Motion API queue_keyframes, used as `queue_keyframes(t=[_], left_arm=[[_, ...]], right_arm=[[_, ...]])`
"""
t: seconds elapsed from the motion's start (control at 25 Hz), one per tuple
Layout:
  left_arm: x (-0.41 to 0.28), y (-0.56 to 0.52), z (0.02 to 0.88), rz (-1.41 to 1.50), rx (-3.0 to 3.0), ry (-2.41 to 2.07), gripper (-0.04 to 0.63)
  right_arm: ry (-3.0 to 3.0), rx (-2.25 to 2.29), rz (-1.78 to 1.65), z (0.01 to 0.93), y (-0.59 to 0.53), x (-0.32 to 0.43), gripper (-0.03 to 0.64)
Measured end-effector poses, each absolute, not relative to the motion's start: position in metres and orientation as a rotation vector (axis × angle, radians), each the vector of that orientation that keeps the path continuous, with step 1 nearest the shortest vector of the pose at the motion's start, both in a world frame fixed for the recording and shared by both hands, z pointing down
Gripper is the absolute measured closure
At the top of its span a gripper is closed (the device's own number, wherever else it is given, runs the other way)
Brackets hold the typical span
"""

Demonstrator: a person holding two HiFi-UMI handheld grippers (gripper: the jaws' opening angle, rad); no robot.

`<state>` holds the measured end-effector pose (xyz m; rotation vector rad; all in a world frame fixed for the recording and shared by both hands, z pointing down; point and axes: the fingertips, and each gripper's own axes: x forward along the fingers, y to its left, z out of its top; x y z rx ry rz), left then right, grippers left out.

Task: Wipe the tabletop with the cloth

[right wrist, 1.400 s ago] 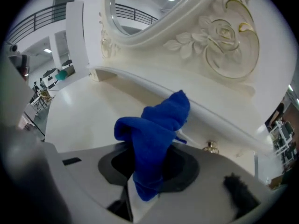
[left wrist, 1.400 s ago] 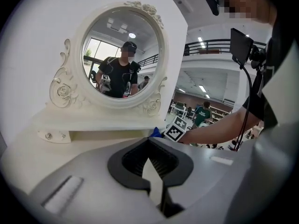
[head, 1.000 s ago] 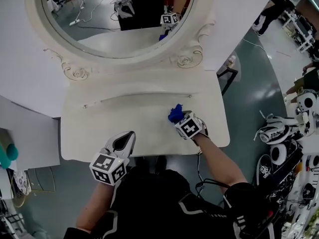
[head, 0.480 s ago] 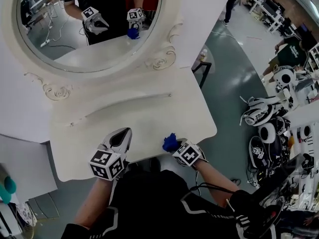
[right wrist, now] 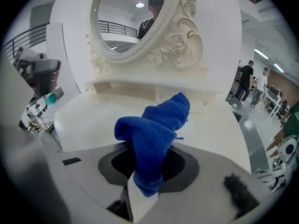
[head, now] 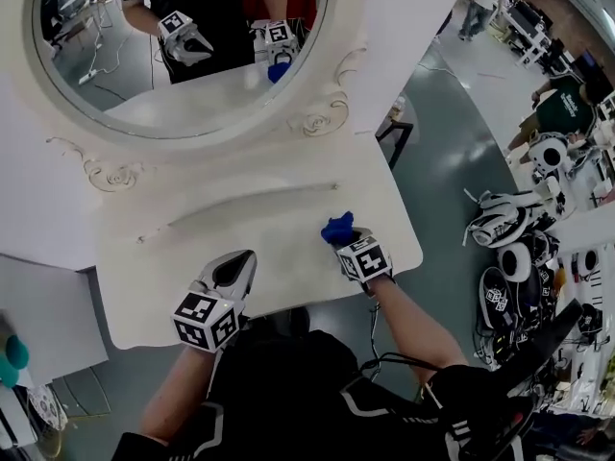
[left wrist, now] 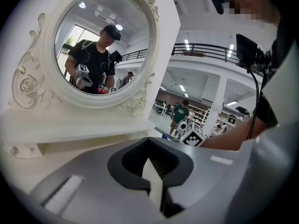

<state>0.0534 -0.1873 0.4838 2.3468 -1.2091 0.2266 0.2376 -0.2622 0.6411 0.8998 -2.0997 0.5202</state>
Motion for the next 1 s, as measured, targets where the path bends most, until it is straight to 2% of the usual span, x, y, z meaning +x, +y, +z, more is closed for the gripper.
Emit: queue_keyframes(t=[0.2, 0.4, 1.0], left_arm=[[0.033, -0.182, 0.486, 0.248, 2.312, -1.253, 0.586], [0.018, -0.181, 0.489, 0.248, 2.295, -1.265, 0.586], [0.047, -0.206, 0.475, 0.186, 2.447, -1.055, 0.586]], right_arm=[[-2.043, 1.071, 0.538, 0.65, -0.335, 0.226, 0.494], [-1.995, 1.09, 0.528, 0.662, -0.352, 0.225, 0.494], [-1.908, 1.141, 0.684, 0.666, -0.206, 0.277, 0.494]])
